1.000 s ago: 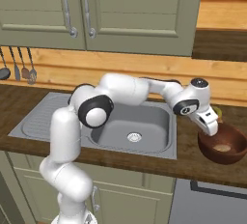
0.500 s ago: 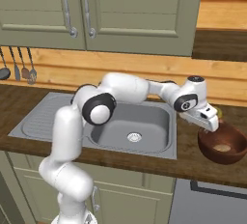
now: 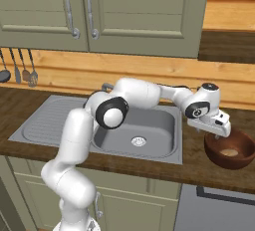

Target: Pick the sweet potato from the sink and place it in the bowl. Then pick the bowl and place it in the microwave. Then close the microwave door and press the start button.

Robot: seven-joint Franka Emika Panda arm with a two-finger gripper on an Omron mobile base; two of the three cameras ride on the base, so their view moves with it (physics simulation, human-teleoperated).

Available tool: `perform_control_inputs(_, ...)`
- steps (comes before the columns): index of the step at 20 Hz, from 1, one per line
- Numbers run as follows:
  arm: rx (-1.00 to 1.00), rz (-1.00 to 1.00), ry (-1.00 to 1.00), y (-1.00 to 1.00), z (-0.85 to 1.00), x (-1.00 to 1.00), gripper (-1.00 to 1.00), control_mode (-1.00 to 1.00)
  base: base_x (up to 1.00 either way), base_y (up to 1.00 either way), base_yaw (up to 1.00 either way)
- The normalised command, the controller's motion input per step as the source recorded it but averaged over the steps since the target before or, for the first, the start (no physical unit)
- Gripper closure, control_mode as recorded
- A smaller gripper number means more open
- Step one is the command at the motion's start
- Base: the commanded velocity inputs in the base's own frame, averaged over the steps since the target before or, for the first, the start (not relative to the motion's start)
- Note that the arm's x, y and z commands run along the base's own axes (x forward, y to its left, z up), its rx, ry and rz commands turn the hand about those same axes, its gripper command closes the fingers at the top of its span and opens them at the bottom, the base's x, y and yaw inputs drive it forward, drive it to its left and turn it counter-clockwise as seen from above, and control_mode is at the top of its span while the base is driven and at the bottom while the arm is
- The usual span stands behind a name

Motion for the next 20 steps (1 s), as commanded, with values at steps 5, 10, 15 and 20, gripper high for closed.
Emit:
perform_control_inputs(5,0.00,0.15,0.02,0.00,-0.31,0.15,-1.00,-1.00,0.00,0.00,0.00)
perform_control_inputs(10,0.00,0.11,0.04,0.00,-0.35,0.13,-1.00,-1.00,0.00,0.00,0.00)
perform_control_inputs(15,0.00,0.09,0.01,0.00,-0.22,0.01,1.00,-1.00,0.00,0.00,0.00)
perform_control_inputs(20,0.00,0.01,0.00,0.09,-0.01,0.00,1.00,-1.00,0.00,0.00,0.00)
